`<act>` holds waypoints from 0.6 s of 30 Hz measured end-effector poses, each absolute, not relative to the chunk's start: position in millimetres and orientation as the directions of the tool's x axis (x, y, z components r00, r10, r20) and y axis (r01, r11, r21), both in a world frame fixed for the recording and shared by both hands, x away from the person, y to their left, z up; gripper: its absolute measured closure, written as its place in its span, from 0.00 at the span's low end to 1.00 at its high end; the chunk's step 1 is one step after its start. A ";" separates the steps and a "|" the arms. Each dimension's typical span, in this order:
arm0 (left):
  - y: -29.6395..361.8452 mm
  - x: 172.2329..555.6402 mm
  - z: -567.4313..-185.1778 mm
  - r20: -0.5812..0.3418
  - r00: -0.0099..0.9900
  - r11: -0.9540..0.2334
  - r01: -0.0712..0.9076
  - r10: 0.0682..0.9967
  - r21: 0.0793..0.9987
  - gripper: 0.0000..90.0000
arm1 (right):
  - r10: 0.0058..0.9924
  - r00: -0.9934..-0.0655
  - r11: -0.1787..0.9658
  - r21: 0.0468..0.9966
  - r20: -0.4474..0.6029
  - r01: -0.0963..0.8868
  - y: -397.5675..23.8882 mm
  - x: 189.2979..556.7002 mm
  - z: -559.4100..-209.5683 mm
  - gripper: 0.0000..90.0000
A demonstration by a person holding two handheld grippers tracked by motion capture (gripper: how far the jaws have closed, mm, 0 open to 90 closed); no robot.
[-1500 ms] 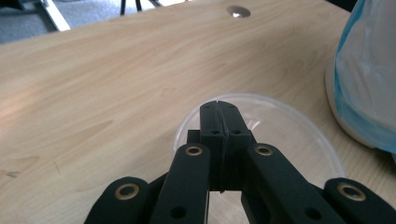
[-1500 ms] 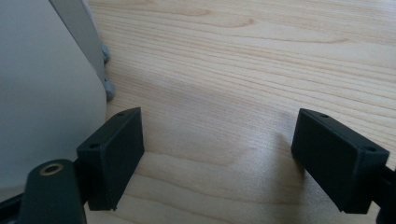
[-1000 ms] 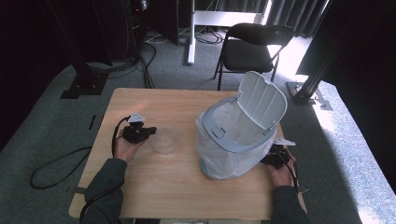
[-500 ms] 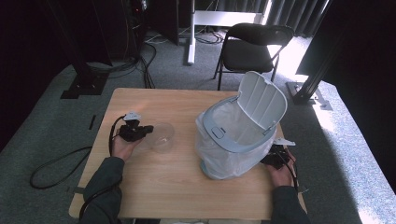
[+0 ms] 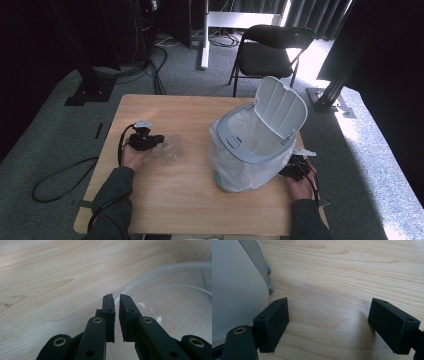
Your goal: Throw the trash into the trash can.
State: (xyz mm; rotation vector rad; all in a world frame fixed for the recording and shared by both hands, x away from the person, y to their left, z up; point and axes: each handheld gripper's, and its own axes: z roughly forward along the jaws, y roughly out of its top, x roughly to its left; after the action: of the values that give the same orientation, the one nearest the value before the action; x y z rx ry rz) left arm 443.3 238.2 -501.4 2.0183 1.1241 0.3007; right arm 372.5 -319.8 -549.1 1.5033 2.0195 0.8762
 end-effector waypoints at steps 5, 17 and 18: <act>242.0 441.7 -504.8 -0.172 0.574 -0.290 0.623 0.801 0.727 0.92 | 0.958 -0.287 0.194 0.729 0.004 0.657 -319.6 372.2 -549.1 0.18; 245.0 439.9 -511.0 -0.183 0.572 -0.288 0.633 0.800 0.719 0.91 | 0.958 -0.287 0.193 0.728 0.004 0.657 -319.5 372.1 -549.0 0.18; 245.5 439.5 -511.4 -0.188 0.571 -0.283 0.634 0.799 0.720 0.91 | 0.958 -0.287 0.193 0.728 0.005 0.657 -319.5 372.1 -549.1 0.18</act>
State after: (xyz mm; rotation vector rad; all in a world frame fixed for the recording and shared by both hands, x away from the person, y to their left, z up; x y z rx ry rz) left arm 439.5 245.5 -511.4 2.0146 1.1451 0.2669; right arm 372.1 -319.5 -549.1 1.5060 2.0186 0.8764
